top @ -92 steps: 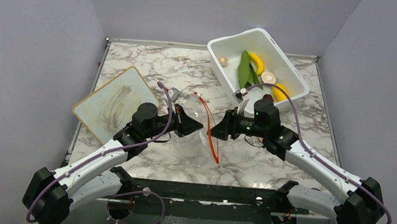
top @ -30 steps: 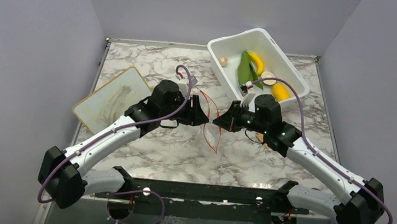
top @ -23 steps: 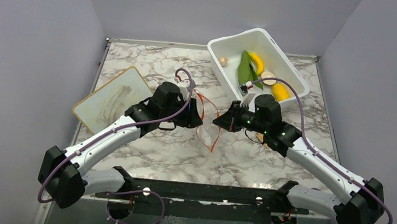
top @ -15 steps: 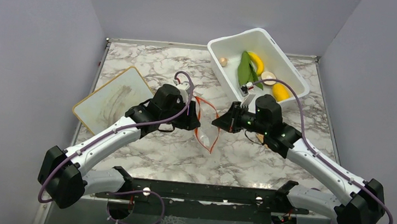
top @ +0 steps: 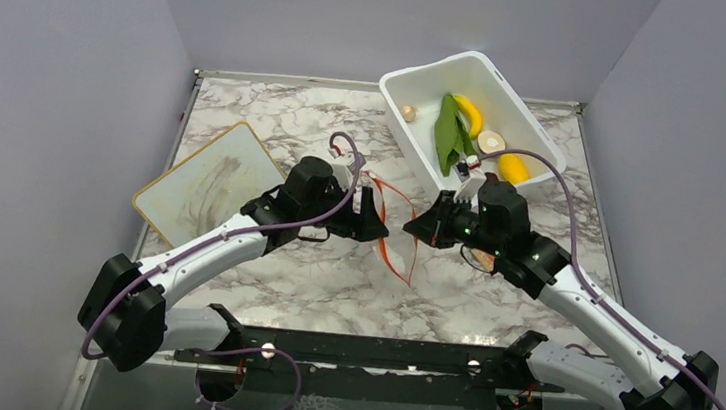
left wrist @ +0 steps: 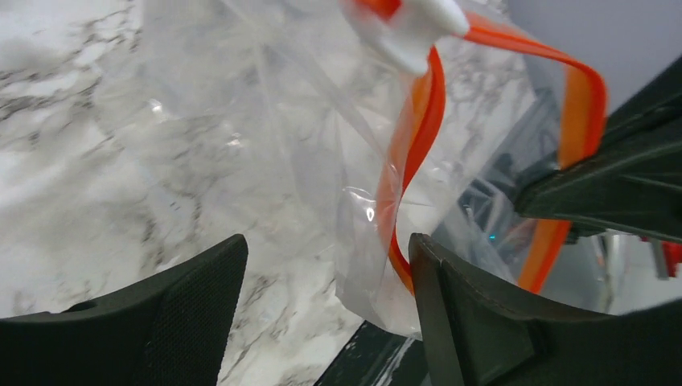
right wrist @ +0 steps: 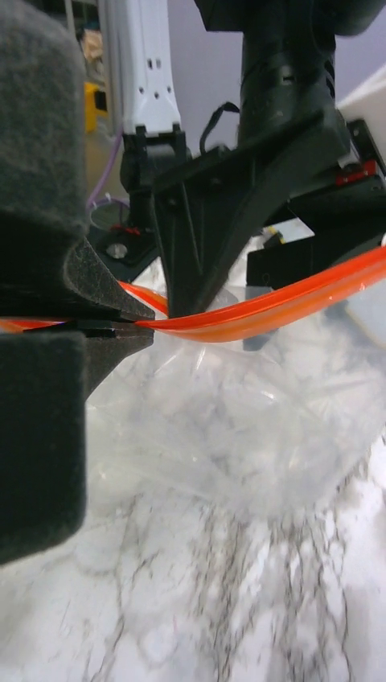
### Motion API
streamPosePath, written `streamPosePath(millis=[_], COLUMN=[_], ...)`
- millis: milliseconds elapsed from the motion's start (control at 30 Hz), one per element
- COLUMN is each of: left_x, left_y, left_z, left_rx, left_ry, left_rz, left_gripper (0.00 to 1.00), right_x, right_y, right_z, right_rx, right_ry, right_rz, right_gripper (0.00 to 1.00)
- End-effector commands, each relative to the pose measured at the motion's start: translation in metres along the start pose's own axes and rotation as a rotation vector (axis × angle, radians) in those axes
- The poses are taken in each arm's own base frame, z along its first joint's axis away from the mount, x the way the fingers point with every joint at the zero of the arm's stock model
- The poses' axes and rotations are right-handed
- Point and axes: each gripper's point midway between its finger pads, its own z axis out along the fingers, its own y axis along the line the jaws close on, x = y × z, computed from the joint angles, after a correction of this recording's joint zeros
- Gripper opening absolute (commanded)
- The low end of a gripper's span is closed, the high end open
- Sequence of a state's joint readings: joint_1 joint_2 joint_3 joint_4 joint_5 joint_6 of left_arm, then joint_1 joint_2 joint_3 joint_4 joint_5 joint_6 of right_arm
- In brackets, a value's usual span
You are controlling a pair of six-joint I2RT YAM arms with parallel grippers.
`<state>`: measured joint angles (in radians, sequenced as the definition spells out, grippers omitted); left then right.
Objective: Place the food in the zip-top bag and seal the zipper
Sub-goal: Open the zipper of the food storage bag.
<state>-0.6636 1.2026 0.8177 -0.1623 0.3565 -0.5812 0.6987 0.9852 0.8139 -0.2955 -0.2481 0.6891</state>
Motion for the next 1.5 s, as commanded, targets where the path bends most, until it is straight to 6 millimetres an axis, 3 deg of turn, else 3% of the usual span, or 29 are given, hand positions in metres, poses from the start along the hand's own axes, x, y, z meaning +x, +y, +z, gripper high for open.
streamPosePath(millis=[0,167,533,633,800,967,1167,1467], left_x=[-0.020,-0.030,-0.062,-0.074,-0.079,-0.077,-0.068,-0.065], left_y=[-0.064,-0.076,-0.072,-0.073,-0.071,-0.081,-0.053,-0.019], left_z=[0.001,0.004,-0.004,-0.011,-0.014,-0.011,0.002,0.000], left_rx=[0.341,0.387,0.264,0.206,0.126,0.189,0.061,-0.112], left_ry=[-0.041,-0.037,-0.121,-0.151,-0.144,-0.140,-0.102,-0.091], left_rz=[-0.024,-0.040,0.071,0.126,0.163,0.096,0.052,0.119], left_gripper=[0.78,0.81,0.82,0.73,0.63,0.65,0.57,0.42], right_x=[-0.009,0.003,0.000,-0.009,-0.043,-0.038,-0.030,-0.028], right_y=[-0.026,-0.038,-0.029,-0.023,-0.016,-0.018,-0.013,-0.011], right_z=[-0.009,-0.002,0.004,0.003,-0.007,0.003,0.016,0.021], right_rx=[0.164,0.196,0.136,0.135,0.205,0.251,0.236,0.221], right_ry=[-0.025,0.024,0.006,-0.007,-0.067,0.035,0.061,0.048], right_rz=[-0.074,-0.089,-0.094,-0.106,-0.122,-0.129,-0.120,-0.113], right_gripper=[0.01,0.01,0.01,0.01,0.01,0.01,0.01,0.01])
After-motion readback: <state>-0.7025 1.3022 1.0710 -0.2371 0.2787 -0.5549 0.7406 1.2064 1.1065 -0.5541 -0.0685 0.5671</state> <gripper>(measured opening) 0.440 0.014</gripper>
